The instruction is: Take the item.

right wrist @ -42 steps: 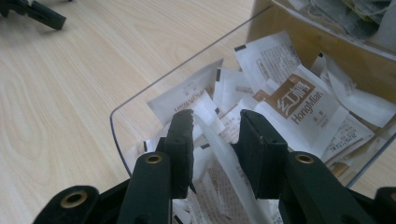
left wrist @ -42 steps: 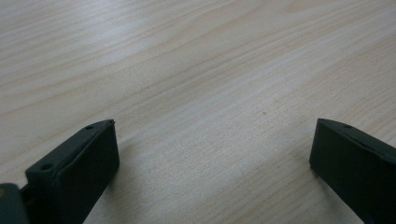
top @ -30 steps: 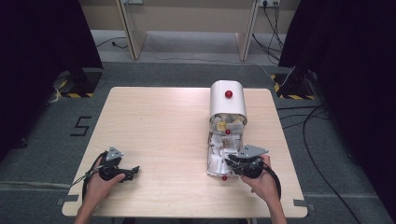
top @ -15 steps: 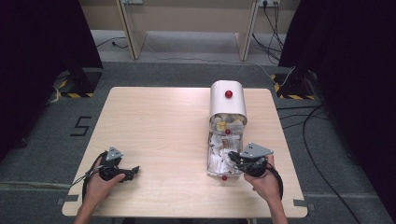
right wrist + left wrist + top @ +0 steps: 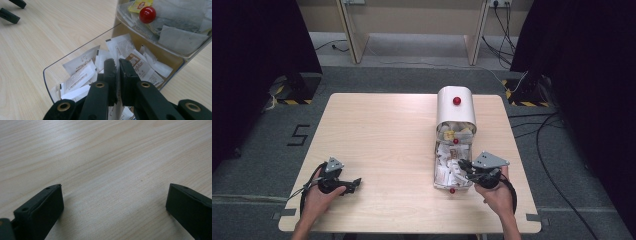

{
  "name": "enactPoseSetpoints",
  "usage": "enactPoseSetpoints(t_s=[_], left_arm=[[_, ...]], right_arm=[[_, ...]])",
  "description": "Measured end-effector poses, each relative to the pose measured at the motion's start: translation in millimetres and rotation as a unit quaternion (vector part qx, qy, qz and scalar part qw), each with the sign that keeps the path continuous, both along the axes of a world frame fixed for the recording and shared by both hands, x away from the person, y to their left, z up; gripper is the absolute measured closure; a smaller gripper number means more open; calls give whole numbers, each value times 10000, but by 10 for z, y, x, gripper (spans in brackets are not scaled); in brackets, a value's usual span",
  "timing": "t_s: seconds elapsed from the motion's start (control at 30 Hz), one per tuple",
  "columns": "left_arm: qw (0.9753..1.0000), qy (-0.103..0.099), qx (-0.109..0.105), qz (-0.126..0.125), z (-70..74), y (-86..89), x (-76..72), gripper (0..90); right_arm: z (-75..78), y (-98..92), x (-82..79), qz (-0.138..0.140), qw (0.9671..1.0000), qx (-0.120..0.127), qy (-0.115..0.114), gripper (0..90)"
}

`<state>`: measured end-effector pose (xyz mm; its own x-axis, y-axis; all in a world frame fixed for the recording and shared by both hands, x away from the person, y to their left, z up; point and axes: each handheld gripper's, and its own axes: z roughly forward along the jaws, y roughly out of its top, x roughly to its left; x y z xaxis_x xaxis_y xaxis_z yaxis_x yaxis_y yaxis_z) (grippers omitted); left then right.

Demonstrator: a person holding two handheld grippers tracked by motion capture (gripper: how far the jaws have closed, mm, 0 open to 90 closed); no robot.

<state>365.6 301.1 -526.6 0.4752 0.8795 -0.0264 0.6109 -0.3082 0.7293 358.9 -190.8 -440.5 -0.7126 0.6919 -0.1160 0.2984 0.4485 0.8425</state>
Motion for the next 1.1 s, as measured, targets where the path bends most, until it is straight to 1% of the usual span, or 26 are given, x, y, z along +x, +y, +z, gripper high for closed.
enactPoseSetpoints(t_s=[0.73,1.1], left_arm=[[10000,4,3,4,-1,0,2,4],[10000,13,12,-1,-1,-2,3,0]], right_arm=[[78,-83,-23,-148,9996,142,-168,850],[137,-205,-36,-322,9988,227,-281,847]])
